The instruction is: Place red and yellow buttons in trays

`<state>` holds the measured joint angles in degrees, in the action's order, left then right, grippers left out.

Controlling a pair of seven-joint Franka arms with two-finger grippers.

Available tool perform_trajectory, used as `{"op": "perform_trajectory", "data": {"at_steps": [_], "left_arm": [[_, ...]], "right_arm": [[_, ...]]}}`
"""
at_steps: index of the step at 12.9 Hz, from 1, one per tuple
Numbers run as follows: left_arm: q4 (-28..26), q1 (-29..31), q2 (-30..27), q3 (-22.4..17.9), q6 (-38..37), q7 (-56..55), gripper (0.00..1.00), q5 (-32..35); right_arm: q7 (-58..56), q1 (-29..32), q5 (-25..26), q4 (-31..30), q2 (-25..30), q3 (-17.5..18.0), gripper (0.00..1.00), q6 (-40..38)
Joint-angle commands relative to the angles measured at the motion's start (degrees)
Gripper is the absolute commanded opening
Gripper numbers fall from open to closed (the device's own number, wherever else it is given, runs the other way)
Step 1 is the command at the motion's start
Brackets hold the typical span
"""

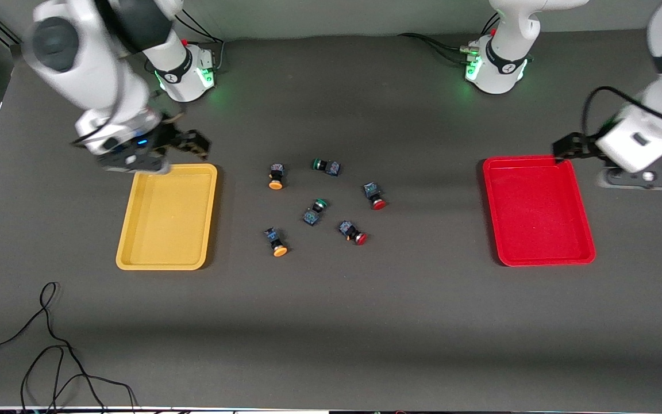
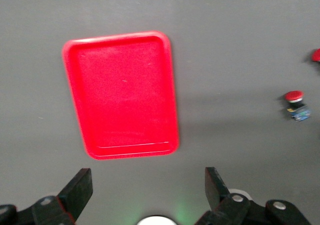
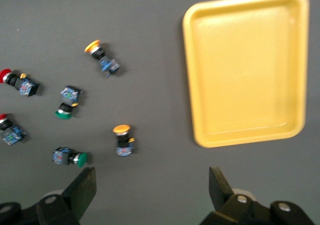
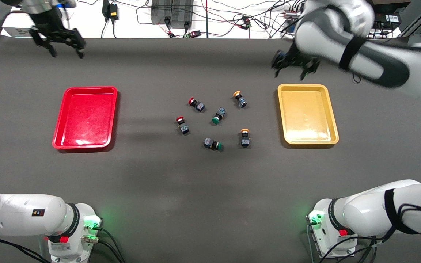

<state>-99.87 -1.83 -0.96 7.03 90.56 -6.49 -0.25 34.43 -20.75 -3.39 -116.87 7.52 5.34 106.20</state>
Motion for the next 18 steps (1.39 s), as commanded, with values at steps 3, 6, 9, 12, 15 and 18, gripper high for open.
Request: {"op": "perform_trajectory", "data": {"at_steps": [3, 6, 9, 12, 15, 18], "left_arm": [[0.6, -11.0, 8.6, -0.1, 6.4, -21.1, 1.00, -5.0], [0.3, -17.5, 17.0, -0.1, 15.5, -27.9, 1.00, -5.1], [0.2, -21.1, 25.4, 1.9, 21.7, -33.6, 0.99, -6.4], [-2.9, -21.4, 30.5, 6.1, 28.8, -41.3, 0.98, -6.4], [-3.9, -21.8, 34.5, 8.4, 35.7, -45.5, 0.97, -6.4], [-4.0, -23.2, 35.9, 8.4, 37.2, -47.2, 0.92, -6.3]], "right_arm": [[5.6, -8.1, -0.6, -11.2, 4.5, -0.7, 1.00, 9.5], [5.6, -11.7, -0.6, -14.8, 4.7, -0.5, 1.00, 13.0], [4.9, -12.7, -0.6, -16.9, 4.2, -0.6, 1.00, 16.8], [4.9, -12.6, -0.5, -18.2, 0.1, -0.7, 1.00, 22.7], [4.9, -12.7, -0.2, -18.8, -8.8, -0.8, 1.00, 32.7], [4.9, -12.7, 0.0, -19.0, -14.5, -0.8, 1.00, 37.9]]}}
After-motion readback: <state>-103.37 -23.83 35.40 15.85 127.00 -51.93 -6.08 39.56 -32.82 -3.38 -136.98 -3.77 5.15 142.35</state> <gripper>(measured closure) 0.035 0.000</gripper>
